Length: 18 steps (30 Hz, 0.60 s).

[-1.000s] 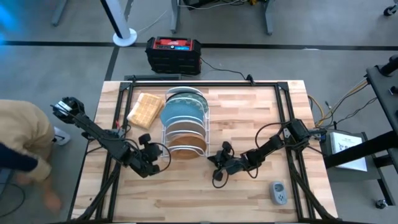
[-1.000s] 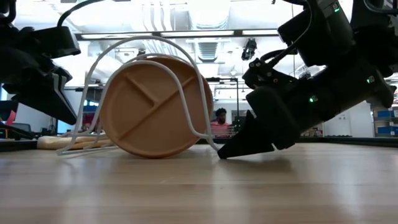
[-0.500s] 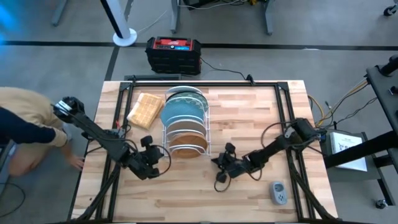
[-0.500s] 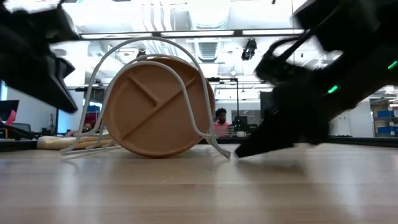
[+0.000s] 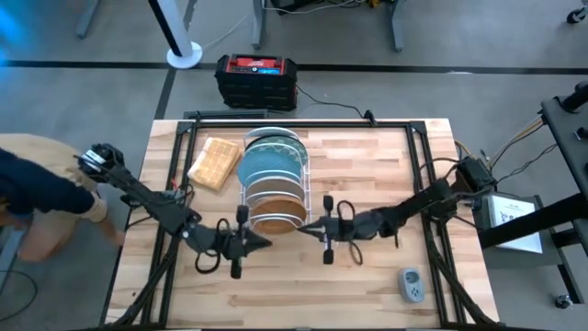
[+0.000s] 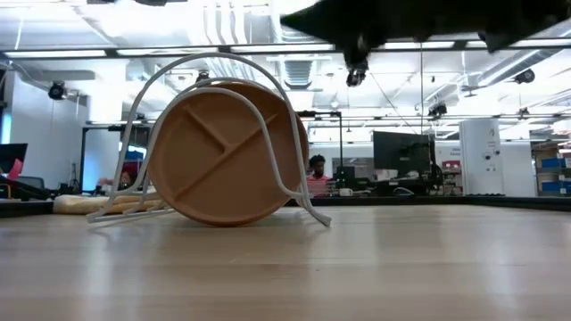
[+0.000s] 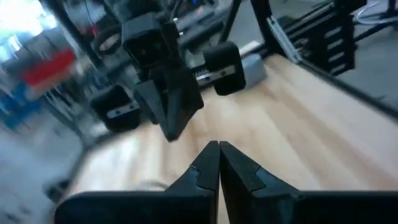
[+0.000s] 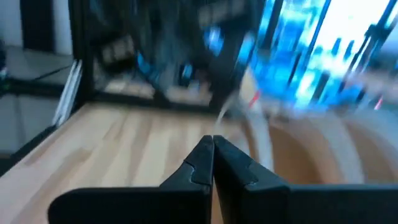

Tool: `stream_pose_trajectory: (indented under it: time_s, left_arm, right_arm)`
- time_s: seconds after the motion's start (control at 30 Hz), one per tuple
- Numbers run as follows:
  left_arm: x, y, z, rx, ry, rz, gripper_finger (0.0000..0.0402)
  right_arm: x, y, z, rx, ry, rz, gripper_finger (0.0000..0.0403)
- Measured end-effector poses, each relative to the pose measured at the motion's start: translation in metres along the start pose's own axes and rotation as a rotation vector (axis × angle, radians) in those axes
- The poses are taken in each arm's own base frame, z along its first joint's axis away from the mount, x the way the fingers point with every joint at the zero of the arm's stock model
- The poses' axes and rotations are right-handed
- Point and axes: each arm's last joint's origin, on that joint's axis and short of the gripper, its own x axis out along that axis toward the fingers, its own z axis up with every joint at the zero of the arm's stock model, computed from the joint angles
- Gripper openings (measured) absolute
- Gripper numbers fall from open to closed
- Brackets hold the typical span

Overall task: Sort dishes
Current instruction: Adjust the dishwasher rack

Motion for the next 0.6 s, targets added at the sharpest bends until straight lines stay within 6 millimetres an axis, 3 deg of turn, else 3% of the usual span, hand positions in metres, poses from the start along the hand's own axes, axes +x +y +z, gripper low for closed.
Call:
stream_pose_trajectory:
  time_s: [0.1, 0.23, 0.43, 0.6]
  left_arm:
    - [-0.003, 0.013, -0.002, 0.12, 0.028, 0.045, 0.0]
    - [-0.036, 0.035, -0.002, 0.096, 0.116, 0.071, 0.0]
    - [-0.089, 0.066, -0.004, -0.009, -0.003, 0.104, 0.0]
    - [-0.088, 0.084, -0.011, 0.103, -0.13, 0.27, 0.0]
  right_arm:
    - [-0.004, -0.012, 0.022, -0.095, -0.092, -0.036, 0.0]
    - [-0.027, -0.025, 0.039, -0.105, -0.116, -0.054, 0.0]
    - [-0.069, -0.045, 0.038, -0.091, -0.147, -0.116, 0.0]
    - [-0.063, -0.076, 0.037, -0.077, -0.264, -0.139, 0.0]
